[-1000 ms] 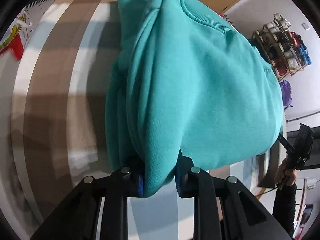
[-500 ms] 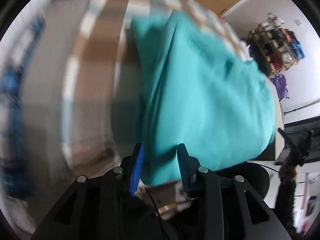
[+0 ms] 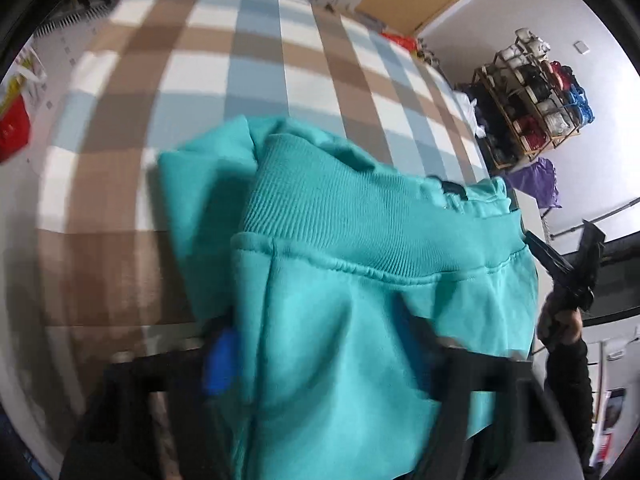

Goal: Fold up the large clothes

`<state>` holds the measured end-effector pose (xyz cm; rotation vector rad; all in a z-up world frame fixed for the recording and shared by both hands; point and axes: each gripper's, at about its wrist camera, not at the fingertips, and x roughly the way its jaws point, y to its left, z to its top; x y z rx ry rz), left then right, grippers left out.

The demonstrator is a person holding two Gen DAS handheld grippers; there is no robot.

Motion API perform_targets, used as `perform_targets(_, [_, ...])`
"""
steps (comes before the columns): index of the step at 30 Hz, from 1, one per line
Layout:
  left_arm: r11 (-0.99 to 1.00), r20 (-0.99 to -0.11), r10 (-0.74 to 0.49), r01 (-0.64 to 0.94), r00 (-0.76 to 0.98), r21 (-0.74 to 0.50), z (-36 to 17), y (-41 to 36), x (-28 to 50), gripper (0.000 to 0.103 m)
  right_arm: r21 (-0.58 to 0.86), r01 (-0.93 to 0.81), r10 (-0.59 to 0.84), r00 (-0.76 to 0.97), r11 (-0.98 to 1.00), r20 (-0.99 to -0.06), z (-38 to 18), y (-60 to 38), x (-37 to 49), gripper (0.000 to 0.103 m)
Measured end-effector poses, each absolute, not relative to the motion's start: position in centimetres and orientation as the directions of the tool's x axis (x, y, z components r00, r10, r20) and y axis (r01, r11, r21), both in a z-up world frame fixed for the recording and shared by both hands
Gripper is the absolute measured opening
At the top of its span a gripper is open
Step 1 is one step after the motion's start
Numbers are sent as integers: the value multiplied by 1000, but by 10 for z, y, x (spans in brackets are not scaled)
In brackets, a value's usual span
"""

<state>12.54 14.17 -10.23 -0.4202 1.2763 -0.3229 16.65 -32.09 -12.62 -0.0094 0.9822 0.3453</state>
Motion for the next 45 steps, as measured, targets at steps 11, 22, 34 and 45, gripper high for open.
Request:
perform_targets(11, [931, -854, -355, 226, 382, -286, -34, 121, 87, 14, 131, -334, 330, 659, 934, -676, -79, -329, 132, 13])
perform_targets(22, [918, -867, -363, -28, 343, -395, -114, 154, 153, 14, 56, -168, 149, 613, 984, -776, -124, -316, 216, 12])
perform_targets(34, [973, -869, -202, -7, 451, -230, -28, 145, 91, 24, -19, -141, 71, 600, 990, -797, -104, -326, 189, 49])
perform_targets(45, [937, -908, -347, 53, 233, -345, -117, 8, 91, 74, -160, -438, 95, 505, 885, -858, -105, -175, 119, 72])
